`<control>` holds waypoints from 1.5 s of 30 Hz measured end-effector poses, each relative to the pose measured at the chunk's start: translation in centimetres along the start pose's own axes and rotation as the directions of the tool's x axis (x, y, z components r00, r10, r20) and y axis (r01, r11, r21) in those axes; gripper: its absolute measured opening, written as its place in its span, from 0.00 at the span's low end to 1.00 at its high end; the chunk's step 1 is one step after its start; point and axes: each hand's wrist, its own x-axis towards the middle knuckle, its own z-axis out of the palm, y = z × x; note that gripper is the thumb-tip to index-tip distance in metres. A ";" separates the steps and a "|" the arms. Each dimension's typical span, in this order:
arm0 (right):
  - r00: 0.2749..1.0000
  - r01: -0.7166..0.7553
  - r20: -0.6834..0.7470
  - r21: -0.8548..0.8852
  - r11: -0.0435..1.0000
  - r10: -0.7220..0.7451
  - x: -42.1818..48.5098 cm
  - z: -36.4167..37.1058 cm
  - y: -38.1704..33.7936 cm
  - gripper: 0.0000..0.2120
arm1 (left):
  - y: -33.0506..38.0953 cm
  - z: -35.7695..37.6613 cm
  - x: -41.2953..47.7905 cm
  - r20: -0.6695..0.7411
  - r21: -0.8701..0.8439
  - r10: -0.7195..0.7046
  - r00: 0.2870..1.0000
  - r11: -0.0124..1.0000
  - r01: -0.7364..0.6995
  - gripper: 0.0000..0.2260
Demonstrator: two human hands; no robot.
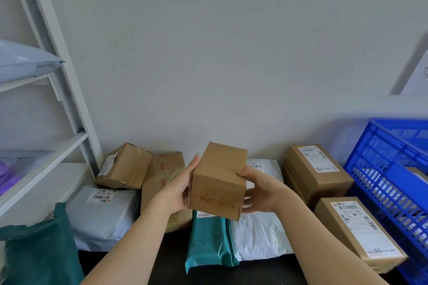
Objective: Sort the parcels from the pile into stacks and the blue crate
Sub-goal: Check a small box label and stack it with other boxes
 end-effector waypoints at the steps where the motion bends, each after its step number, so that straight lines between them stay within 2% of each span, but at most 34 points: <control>1: 0.999 0.032 0.019 -0.003 0.999 -0.032 -0.1 -0.1 0.1 0.30 | 0.0 0.0 0.0 0.025 0.006 0.023 0.999 1.000 -0.023 0.32; 4: 0.987 0.154 0.047 -0.010 0.988 -0.153 -0.2 -0.1 0.5 0.27 | 0.1 0.1 -0.6 0.106 0.037 0.062 0.992 0.997 -0.066 0.26; 7: 0.957 0.290 0.010 -0.010 0.957 -0.290 -0.2 -0.1 0.7 0.34 | -0.1 0.1 -0.6 0.200 0.109 0.088 0.976 0.988 -0.111 0.22; 8: 0.945 0.327 -0.002 -0.012 0.945 -0.327 -0.2 -0.1 0.7 0.36 | -0.3 0.1 -0.5 0.213 0.112 0.098 0.972 0.986 -0.124 0.24; 12: 0.907 0.422 0.001 -0.018 0.907 -0.422 0.0 0.0 0.7 0.41 | -0.9 -0.3 0.7 0.244 0.076 0.159 0.957 0.980 -0.183 0.44; 14: 0.896 0.445 0.002 -0.013 0.896 -0.445 0.0 0.0 0.7 0.42 | -1.2 -0.5 1.2 0.245 0.072 0.193 0.950 0.974 -0.217 0.51; 19: 0.880 0.475 -0.010 -0.007 0.880 -0.475 -0.1 0.5 1.0 0.41 | -1.2 -0.8 1.1 0.261 0.099 0.246 0.934 0.955 -0.279 0.53; 22: 0.878 0.479 -0.012 -0.015 0.878 -0.479 -0.4 0.7 1.2 0.38 | -1.2 -1.0 0.8 0.260 0.060 0.246 0.934 0.961 -0.270 0.50; 27: 0.891 0.454 0.007 -0.047 0.890 -0.454 -0.6 0.9 1.3 0.28 | -1.6 -1.5 0.0 0.263 -0.153 0.248 0.933 0.965 -0.213 0.44; 30: 0.918 0.390 -0.052 -0.050 0.919 -0.393 -0.5 1.5 1.3 0.35 | -2.1 -2.2 0.1 0.264 -0.398 0.245 0.933 0.909 -0.125 0.35; 33: 0.934 0.352 -0.037 -0.089 0.932 -0.356 -0.7 2.1 1.7 0.40 | -2.2 -2.8 -0.2 0.288 -0.494 0.240 0.927 0.866 -0.071 0.22; 37: 0.907 0.412 -0.058 -0.087 0.907 -0.417 -0.8 3.0 2.2 0.26 | -1.7 -2.6 -0.3 0.287 -0.422 0.206 0.935 0.904 -0.069 0.21; 39: 0.889 0.436 -0.112 -0.097 0.895 -0.445 -1.1 3.3 2.2 0.19 | -1.5 -2.3 0.3 0.194 -0.363 0.190 0.962 0.925 -0.109 0.22; 42: 0.873 0.435 -0.183 -0.131 0.891 -0.453 -1.6 3.8 2.1 0.10 | -0.9 -1.4 0.6 0.040 -0.249 0.209 0.977 0.949 -0.193 0.15; 44: 0.868 0.423 -0.240 -0.104 0.900 -0.435 -1.9 3.9 2.2 0.11 | -0.7 -0.3 0.7 -0.026 -0.053 0.247 0.969 0.967 -0.248 0.14; 45: 0.862 0.422 -0.272 -0.079 0.903 -0.427 -2.0 4.0 2.2 0.15 | -0.6 0.2 0.6 -0.028 0.025 0.266 0.964 0.964 -0.265 0.16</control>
